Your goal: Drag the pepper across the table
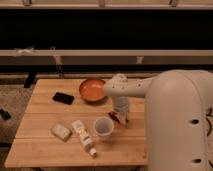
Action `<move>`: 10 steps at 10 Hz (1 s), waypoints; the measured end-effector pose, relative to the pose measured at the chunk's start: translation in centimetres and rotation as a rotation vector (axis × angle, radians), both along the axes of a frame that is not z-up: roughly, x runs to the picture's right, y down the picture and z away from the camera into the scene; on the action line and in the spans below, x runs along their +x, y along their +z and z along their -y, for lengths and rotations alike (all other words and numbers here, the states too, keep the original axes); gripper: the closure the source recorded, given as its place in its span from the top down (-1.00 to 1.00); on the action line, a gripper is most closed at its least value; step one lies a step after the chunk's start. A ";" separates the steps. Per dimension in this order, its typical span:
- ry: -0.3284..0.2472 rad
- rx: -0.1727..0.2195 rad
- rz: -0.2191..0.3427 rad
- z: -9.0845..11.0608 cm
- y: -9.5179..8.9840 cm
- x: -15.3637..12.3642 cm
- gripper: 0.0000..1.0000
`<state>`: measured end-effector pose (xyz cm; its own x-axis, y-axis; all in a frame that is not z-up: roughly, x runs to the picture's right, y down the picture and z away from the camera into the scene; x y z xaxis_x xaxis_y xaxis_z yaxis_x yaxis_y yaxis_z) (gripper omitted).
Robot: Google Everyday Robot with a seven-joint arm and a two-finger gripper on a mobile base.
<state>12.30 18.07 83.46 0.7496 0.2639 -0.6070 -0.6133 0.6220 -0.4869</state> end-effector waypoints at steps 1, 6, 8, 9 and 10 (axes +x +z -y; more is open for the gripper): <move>0.012 0.000 -0.013 -0.2 -0.3 0.7 -1.00; 0.081 0.002 -0.065 -1.1 -1.3 4.3 -1.00; 0.093 -0.008 -0.089 -1.8 -1.7 5.9 -1.00; 0.093 -0.017 -0.098 -2.2 -1.9 6.3 -1.00; 0.097 -0.025 -0.106 -2.5 -2.1 6.8 -1.00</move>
